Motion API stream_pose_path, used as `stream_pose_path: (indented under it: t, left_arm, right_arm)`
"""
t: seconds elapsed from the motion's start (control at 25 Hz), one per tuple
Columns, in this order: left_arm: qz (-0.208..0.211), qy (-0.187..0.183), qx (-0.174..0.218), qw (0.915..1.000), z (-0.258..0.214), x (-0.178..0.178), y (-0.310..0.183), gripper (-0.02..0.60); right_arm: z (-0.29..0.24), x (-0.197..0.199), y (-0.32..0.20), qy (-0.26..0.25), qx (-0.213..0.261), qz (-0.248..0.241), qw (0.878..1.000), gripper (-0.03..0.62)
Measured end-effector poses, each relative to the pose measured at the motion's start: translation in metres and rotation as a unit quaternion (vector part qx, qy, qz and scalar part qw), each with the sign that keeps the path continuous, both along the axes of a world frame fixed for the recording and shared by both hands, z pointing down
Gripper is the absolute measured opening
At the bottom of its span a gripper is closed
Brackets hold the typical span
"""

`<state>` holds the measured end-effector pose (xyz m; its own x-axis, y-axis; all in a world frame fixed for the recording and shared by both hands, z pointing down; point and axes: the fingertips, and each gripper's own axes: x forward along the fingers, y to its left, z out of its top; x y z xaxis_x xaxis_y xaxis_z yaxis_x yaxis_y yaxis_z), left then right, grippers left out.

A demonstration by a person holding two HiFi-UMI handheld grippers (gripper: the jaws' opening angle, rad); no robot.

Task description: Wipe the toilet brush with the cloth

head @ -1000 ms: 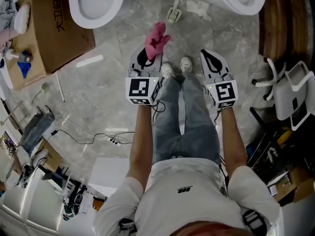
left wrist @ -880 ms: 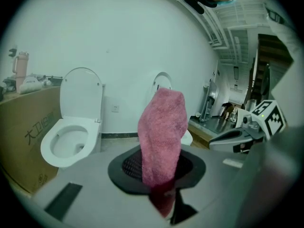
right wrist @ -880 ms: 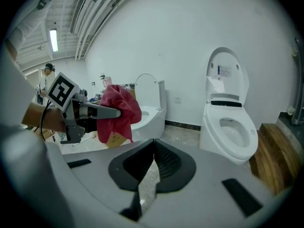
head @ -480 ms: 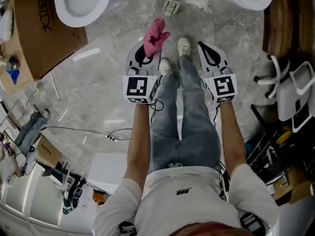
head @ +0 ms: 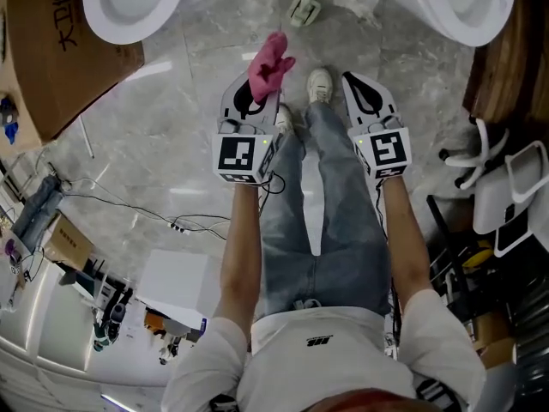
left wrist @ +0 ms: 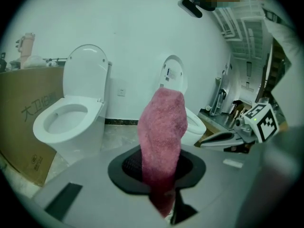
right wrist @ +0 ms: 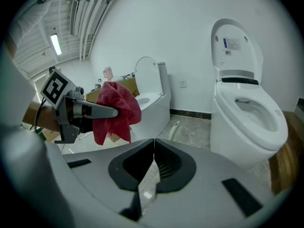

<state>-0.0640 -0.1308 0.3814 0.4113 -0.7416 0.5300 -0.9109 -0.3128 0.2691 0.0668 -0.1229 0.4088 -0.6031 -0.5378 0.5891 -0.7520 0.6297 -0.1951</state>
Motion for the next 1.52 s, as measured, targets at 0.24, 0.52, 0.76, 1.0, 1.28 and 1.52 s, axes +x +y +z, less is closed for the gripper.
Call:
stream_pose_path:
  t: [0.24, 0.52, 0.76, 1.0, 1.28, 1.52]
  left_arm:
    - [0.009, -0.008, -0.014, 0.9998, 0.035, 0.004, -0.007, 0.087]
    - [0.016, 0.002, -0.006, 0.9999, 0.079, 0.006, -0.017, 0.087]
    - [0.020, 0.007, 0.009, 0.9997, 0.128, 0.003, -0.017, 0.087]
    - [0.023, 0.014, 0.023, 0.9994, 0.178, -0.003, -0.019, 0.087]
    - [0.025, 0.035, 0.032, 0.9986, 0.230, -0.004, -0.028, 0.087]
    - [0.035, 0.041, 0.052, 0.9972, 0.260, 0.001, -0.035, 0.087]
  right_arm:
    - [0.034, 0.004, -0.020, 0.004, -0.005, -0.002, 1.000, -0.003]
    - [0.085, 0.002, -0.032, 0.017, 0.007, -0.006, 1.000, -0.003]
    - [0.139, -0.002, -0.031, 0.026, 0.022, -0.011, 0.999, 0.000]
    - [0.194, -0.003, -0.034, 0.038, 0.040, -0.016, 0.998, 0.011]
    - [0.252, -0.015, -0.042, 0.041, 0.066, -0.036, 0.996, 0.032]
    - [0.295, -0.029, -0.052, 0.042, 0.091, -0.056, 0.993, 0.049]
